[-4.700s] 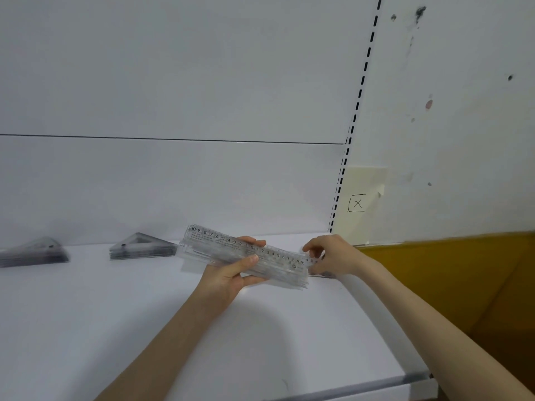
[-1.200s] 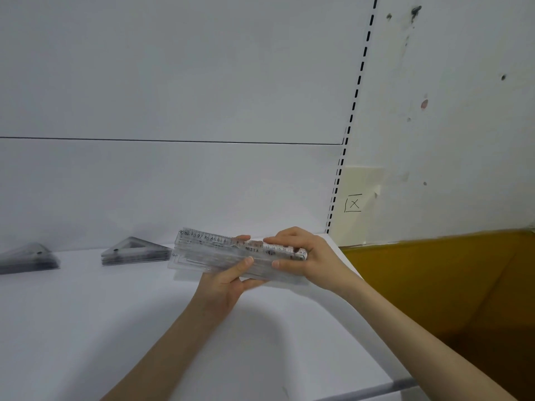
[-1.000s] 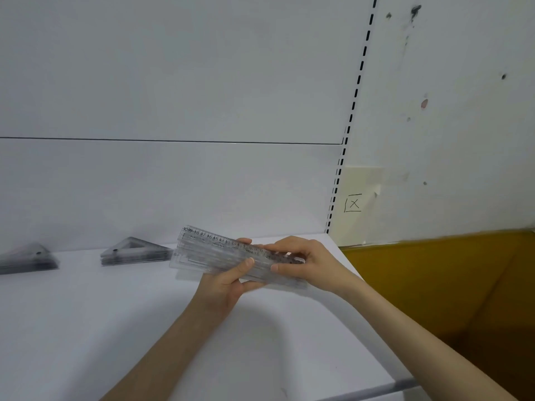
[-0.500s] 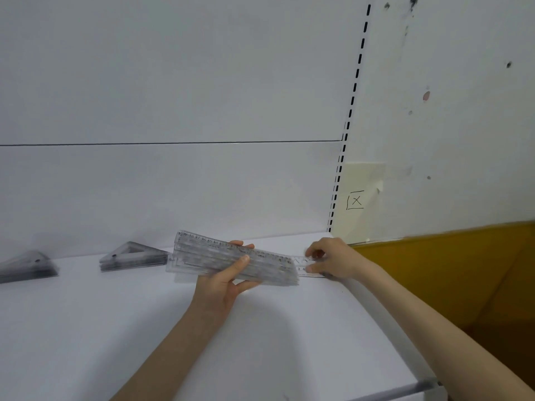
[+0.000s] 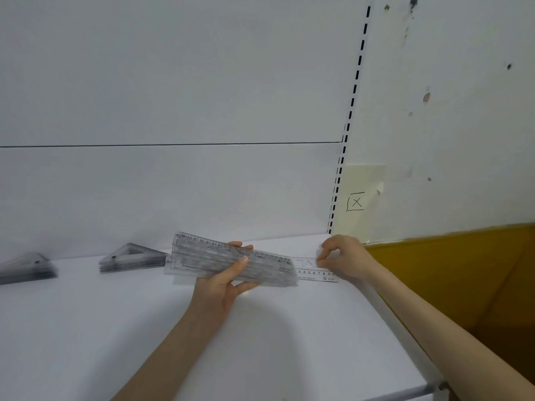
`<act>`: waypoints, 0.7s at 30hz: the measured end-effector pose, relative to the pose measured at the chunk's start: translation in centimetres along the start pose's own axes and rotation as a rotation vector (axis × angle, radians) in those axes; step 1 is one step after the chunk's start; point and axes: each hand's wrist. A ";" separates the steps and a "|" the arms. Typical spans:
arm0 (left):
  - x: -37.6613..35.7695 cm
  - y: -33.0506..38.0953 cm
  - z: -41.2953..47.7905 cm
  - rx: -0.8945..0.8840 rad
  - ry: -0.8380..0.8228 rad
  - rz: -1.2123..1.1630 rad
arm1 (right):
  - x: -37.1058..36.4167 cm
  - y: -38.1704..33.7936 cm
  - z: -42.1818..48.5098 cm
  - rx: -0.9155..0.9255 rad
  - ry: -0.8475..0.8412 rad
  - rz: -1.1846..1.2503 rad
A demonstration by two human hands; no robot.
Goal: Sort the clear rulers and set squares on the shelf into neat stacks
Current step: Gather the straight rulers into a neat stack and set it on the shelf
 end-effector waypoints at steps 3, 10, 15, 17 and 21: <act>0.0 -0.1 0.1 0.015 0.010 0.004 | 1.0 1.5 0.2 -0.117 0.025 -0.048; 0.1 -0.3 0.1 0.034 -0.023 0.049 | 3.4 3.9 -0.4 -0.436 -0.022 0.051; 0.0 -0.4 0.0 0.058 -0.051 0.043 | 3.8 4.5 -1.3 -0.371 0.008 0.131; -0.1 -0.4 -0.1 0.064 -0.047 0.036 | 3.8 4.0 -1.5 -0.352 0.021 0.170; -0.2 -0.5 -0.3 0.074 -0.057 0.025 | 4.5 0.9 -2.0 -0.267 0.119 0.318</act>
Point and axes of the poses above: each hand's wrist, its own z-axis towards the middle knuckle, its own x-axis out of the back of the hand, y = z × x, and after that the axes turned 13 degrees about y, right-handed
